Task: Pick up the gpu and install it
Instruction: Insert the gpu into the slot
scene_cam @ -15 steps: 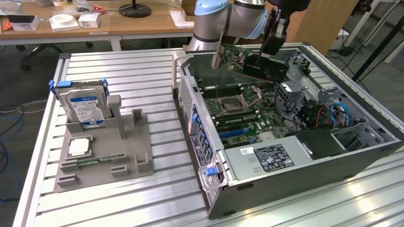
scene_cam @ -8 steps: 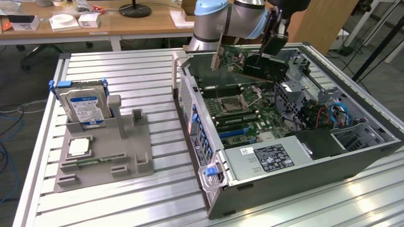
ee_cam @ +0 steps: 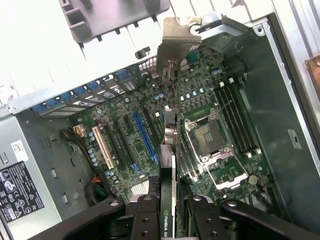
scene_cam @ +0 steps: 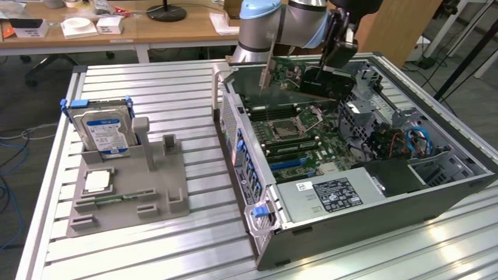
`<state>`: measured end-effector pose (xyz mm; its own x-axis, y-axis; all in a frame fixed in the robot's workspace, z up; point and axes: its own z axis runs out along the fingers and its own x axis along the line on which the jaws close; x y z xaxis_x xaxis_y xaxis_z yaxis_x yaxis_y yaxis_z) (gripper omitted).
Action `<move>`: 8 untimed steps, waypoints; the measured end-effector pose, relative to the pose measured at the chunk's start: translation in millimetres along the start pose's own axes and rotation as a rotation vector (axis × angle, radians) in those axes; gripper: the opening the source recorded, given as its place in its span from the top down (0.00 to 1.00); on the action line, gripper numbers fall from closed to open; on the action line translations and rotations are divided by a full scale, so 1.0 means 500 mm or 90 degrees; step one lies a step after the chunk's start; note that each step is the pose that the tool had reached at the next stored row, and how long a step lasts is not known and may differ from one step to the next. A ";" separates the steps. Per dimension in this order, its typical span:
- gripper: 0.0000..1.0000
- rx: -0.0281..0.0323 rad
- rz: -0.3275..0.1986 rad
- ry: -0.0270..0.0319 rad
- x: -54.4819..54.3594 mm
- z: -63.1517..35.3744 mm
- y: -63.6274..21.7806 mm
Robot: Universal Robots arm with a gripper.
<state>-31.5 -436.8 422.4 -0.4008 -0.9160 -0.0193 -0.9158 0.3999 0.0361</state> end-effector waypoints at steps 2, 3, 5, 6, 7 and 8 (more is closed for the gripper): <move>0.74 -0.0002 -0.011 0.0004 0.000 0.000 0.000; 0.74 -0.0003 -0.016 0.0006 0.000 0.000 0.000; 0.74 -0.0005 -0.027 0.0009 0.000 0.000 0.000; 0.74 -0.0006 -0.032 0.0011 0.000 0.000 0.000; 0.74 -0.0007 -0.038 0.0013 0.000 0.000 0.000; 0.74 -0.0008 -0.043 0.0016 0.000 0.000 0.000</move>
<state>-31.5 -436.8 422.4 -0.3382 -0.9409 -0.0193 -0.9407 0.3374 0.0360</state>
